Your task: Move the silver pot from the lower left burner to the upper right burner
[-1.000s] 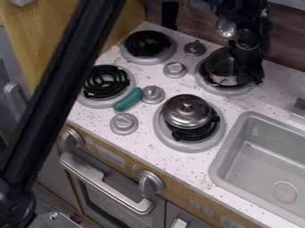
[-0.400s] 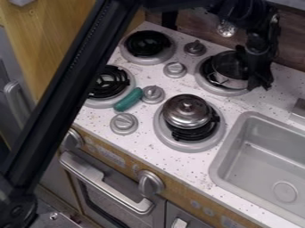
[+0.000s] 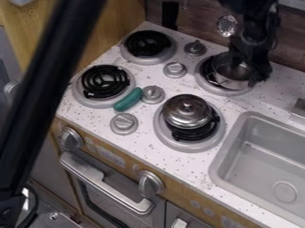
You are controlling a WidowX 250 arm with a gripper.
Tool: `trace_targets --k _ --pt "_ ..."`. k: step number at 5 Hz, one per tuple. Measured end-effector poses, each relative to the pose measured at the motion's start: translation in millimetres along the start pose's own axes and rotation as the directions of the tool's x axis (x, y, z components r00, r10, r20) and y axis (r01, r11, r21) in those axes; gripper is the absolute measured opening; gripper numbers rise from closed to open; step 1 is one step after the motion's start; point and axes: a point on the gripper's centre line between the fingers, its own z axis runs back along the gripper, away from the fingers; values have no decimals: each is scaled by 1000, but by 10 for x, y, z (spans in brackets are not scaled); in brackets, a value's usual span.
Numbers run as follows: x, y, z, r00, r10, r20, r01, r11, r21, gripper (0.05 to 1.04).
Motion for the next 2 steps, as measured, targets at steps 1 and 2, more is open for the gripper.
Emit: trace_targets --k 1,2 --pt "-268 -94 362 989 133 -67 -135 991 -25 998" --pt "-530 -226 590 939 274 -208 -292 954 -61 998"
